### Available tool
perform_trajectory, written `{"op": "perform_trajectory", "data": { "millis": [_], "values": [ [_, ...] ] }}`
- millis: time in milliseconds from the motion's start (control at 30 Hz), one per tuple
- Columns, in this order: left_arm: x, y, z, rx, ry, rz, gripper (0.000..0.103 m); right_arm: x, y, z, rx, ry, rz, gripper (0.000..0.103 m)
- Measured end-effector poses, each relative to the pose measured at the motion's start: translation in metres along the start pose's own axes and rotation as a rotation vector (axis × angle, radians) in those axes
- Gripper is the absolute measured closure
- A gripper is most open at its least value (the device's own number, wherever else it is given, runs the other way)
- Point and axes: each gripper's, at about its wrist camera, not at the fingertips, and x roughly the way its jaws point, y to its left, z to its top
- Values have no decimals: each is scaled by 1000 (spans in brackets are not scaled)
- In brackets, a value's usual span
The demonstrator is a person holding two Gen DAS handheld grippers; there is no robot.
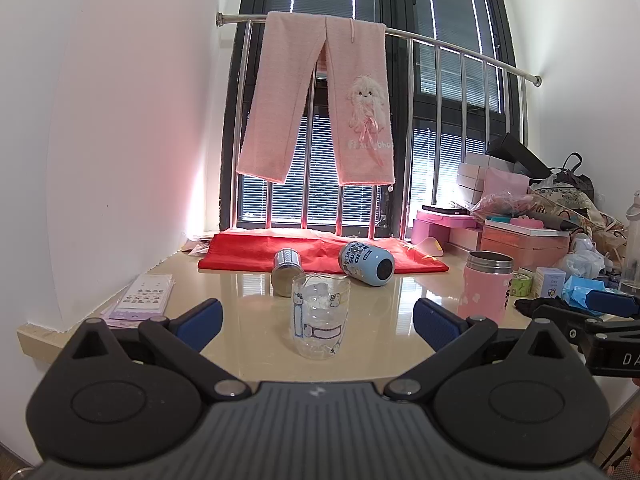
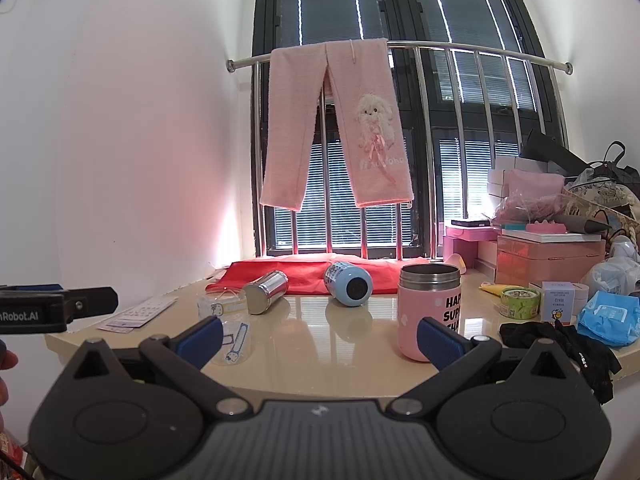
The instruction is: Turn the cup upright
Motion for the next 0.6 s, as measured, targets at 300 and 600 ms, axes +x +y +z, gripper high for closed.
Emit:
{"op": "perform_trajectory", "data": {
  "millis": [300,600],
  "values": [
    [0,0,0,0,0,0,0,0,0,0,0,1,0,0],
    [0,2,3,-1,-1,0,0,0,0,0,1,0,0,0]
  ]
}}
